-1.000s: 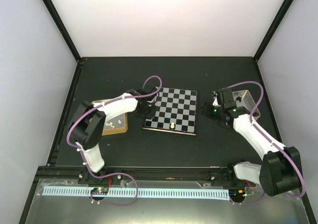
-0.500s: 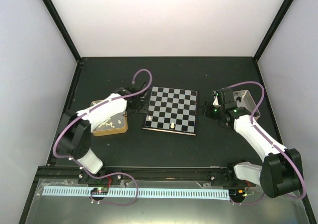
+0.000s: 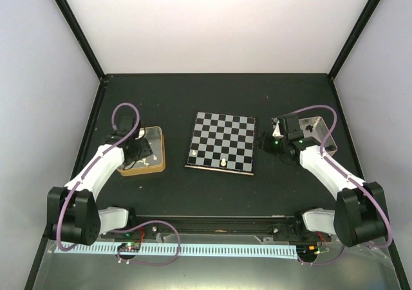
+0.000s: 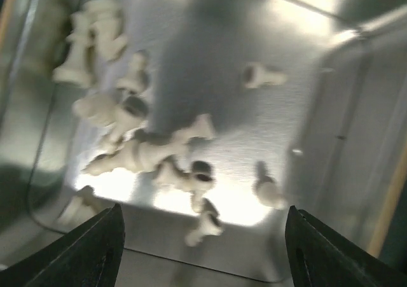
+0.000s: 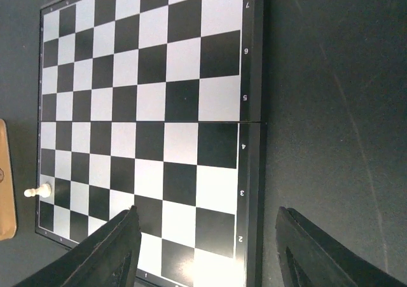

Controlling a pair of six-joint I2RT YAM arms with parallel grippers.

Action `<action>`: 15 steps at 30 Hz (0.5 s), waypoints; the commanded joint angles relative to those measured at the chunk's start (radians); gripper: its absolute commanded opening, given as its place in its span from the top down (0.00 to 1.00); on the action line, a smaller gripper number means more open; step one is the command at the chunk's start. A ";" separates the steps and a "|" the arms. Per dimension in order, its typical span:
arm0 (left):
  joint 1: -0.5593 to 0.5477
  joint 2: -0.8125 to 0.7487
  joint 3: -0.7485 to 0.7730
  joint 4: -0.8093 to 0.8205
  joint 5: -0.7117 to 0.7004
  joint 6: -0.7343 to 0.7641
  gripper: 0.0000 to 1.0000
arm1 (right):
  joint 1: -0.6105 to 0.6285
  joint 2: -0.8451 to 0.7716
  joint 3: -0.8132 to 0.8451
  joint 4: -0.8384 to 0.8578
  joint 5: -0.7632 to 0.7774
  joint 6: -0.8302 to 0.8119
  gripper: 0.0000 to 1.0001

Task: Set up the chess pieces on the board
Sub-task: Pick up the chess piece from the storage box.

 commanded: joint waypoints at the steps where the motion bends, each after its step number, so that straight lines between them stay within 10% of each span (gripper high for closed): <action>1: 0.089 -0.002 -0.038 -0.004 -0.013 -0.044 0.29 | 0.004 0.048 0.001 0.039 -0.037 -0.021 0.40; 15: 0.164 0.170 0.017 0.114 -0.225 -0.073 0.65 | 0.003 0.126 0.022 0.055 -0.054 -0.047 0.46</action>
